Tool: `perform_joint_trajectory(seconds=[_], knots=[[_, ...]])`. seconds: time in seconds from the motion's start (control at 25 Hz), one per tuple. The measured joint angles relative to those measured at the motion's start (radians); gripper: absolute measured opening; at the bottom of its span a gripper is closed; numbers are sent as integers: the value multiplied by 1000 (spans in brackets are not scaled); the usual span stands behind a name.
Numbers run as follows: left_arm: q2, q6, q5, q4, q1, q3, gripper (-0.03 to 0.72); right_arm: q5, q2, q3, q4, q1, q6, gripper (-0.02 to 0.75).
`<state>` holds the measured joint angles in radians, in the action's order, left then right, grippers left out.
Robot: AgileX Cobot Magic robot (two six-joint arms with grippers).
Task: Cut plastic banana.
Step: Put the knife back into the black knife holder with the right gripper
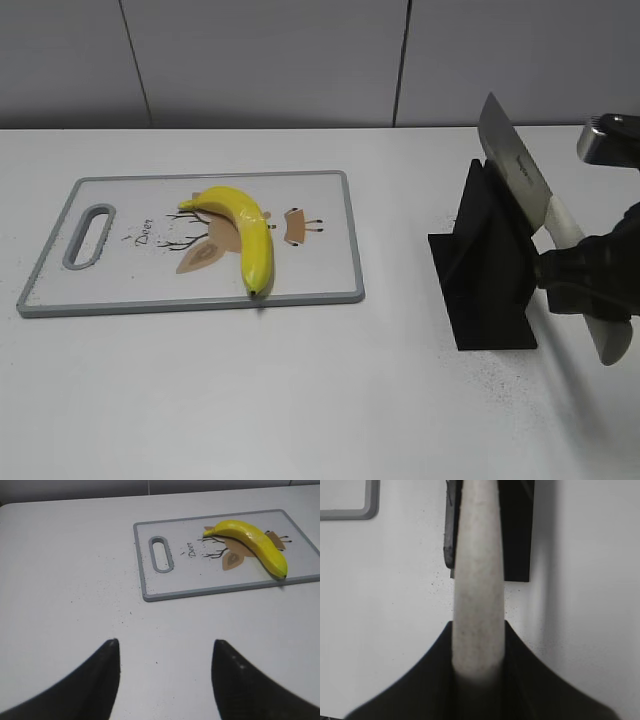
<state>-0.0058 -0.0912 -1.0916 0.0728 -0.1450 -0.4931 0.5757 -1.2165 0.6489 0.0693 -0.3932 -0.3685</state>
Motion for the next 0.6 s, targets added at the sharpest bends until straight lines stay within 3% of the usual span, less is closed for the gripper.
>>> perform_joint_trajectory(seconds=[0.6], knots=[[0, 0, 0, 0, 0, 0, 563, 47, 11, 100, -3, 0, -1, 189]])
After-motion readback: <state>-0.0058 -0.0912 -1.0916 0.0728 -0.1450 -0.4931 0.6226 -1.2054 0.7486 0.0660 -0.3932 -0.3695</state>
